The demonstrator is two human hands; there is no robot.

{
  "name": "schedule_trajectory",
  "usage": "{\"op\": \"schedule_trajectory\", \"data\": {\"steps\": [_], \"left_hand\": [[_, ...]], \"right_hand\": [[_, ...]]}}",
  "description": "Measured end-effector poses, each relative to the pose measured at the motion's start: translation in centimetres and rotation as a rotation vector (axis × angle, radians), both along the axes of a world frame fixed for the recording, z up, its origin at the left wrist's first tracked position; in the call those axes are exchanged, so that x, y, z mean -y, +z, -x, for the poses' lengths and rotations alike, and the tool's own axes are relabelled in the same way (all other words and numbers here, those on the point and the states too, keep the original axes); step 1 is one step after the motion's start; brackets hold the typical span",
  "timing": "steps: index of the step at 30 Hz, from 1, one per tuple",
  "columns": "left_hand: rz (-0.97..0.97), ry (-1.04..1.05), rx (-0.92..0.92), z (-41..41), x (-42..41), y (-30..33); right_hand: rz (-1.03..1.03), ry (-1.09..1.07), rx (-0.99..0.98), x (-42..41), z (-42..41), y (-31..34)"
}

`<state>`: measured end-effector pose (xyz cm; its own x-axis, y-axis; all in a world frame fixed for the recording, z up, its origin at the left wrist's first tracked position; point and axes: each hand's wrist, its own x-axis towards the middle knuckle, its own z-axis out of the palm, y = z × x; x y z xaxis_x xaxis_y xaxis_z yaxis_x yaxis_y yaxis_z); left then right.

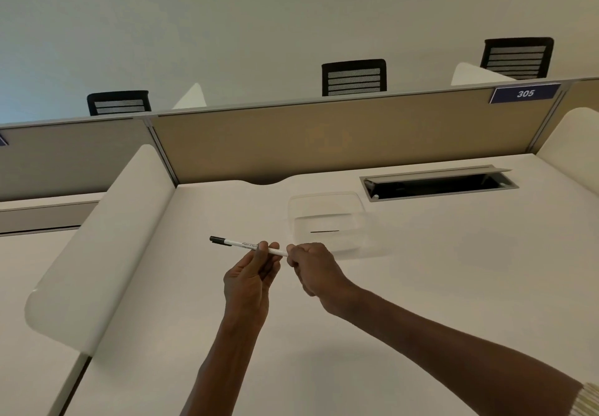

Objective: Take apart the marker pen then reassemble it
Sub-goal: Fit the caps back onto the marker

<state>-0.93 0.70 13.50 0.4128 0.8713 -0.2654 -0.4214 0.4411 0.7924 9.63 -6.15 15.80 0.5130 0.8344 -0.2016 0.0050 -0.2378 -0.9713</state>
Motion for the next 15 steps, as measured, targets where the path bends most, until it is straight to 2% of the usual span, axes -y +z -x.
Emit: {"op": "schedule_trajectory", "data": {"steps": [3,7,12,15], "left_hand": [[-0.051,-0.016,0.003,0.0,0.0,-0.1],[-0.111,-0.050,0.042,0.0,-0.3,-0.1],[-0.124,-0.077,0.124,-0.3,-0.7,-0.1],[-0.108,-0.085,0.123,-0.4,-0.6,-0.4]], "right_hand": [[0.083,-0.018,-0.470,0.1,-0.1,0.9],[0.178,-0.025,-0.840,0.1,-0.6,1.7],[0.215,0.000,-1.075,0.0,-1.2,2.2],[0.219,-0.022,-1.050,0.0,-1.1,1.9]]}}
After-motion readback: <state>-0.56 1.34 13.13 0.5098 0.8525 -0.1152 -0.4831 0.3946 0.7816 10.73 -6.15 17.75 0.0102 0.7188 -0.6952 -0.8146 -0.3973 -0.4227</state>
